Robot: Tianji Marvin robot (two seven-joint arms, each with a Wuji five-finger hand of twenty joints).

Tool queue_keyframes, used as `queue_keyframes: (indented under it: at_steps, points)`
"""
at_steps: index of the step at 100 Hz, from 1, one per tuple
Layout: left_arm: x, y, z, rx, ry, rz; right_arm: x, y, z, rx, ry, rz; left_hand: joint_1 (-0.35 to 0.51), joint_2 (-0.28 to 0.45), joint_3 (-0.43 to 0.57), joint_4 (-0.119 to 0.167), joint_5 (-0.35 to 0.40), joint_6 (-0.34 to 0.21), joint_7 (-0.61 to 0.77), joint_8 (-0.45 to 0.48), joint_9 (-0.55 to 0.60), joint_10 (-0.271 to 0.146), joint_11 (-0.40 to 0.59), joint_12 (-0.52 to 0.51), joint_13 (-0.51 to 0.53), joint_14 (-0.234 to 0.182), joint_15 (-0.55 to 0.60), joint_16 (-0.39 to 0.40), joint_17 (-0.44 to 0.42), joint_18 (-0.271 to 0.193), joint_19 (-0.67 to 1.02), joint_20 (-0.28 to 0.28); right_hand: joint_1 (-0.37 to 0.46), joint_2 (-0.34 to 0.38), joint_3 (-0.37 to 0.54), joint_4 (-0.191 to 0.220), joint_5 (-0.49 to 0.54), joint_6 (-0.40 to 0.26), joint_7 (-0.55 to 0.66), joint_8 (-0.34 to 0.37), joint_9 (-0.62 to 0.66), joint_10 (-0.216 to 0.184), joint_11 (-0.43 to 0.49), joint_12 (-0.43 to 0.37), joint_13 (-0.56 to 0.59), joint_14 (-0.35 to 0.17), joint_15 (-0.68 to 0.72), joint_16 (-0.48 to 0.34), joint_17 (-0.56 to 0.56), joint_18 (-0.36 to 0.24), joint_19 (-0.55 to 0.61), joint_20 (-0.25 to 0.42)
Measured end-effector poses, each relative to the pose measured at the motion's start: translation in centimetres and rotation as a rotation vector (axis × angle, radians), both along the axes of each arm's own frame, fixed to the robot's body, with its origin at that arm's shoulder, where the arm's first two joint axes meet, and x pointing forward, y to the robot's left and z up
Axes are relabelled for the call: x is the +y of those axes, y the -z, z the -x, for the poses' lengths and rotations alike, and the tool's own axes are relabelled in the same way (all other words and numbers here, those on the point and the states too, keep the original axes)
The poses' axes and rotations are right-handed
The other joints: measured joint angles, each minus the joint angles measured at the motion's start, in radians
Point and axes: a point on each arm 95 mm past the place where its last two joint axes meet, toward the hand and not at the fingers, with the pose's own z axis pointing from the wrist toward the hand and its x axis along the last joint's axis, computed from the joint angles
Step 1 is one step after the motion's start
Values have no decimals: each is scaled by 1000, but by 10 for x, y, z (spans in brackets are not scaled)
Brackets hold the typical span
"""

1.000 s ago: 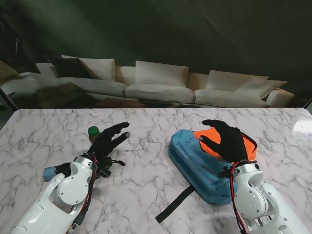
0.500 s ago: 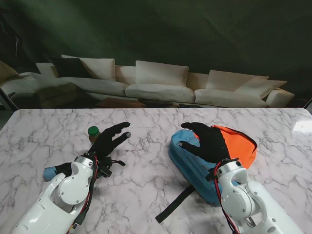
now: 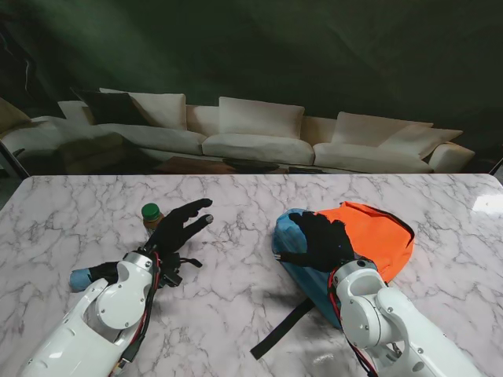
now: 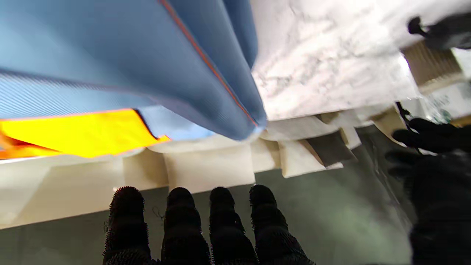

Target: Put the umbrella and water cup into the side pockets of the backpack

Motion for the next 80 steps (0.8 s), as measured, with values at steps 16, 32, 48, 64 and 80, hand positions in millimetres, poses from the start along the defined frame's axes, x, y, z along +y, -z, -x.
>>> queue_keyframes:
  at_steps: [16,32,48,64,80]
  points:
    - [0,0,0,0,-2,-1,-3,7,6,71,56,110,0,0,0,0,0,0,0,0,0,0,0,0,0,0,0,0,0,0,0,0,-52,-3,28,-1,-25,37,-75,-11,-1,28,-153,-96,-7,56,-2,-20,2,0,-22,-8]
    - [0,0,0,-1,-3,1,1,15,13,88,127,168,0,0,0,0,0,0,0,0,0,0,0,0,0,0,0,0,0,0,0,0,-92,7,28,-1,-25,50,-84,-13,-28,48,-162,-109,-7,79,-2,-20,3,2,-23,-8]
    - [0,0,0,-1,-4,0,9,24,14,113,186,213,0,0,0,0,0,0,0,0,0,0,0,0,0,0,0,0,0,0,0,0,-82,6,24,-1,-26,61,-85,-23,-28,51,-162,-109,-7,87,-2,-21,3,2,-23,-8]
    - [1,0,0,-3,-8,0,10,36,4,124,227,235,0,0,0,0,0,0,0,0,0,0,0,0,0,0,0,0,0,0,0,0,36,6,33,-1,-38,62,-98,-24,-40,63,-163,-110,-7,89,-2,-21,3,3,12,-9]
    - [1,0,-1,-4,-9,0,9,48,-5,132,243,146,0,0,0,0,0,0,0,0,0,0,0,0,0,0,0,0,0,0,0,0,461,51,-119,42,-61,-22,-89,95,-22,50,-158,-105,72,48,57,77,50,16,201,47]
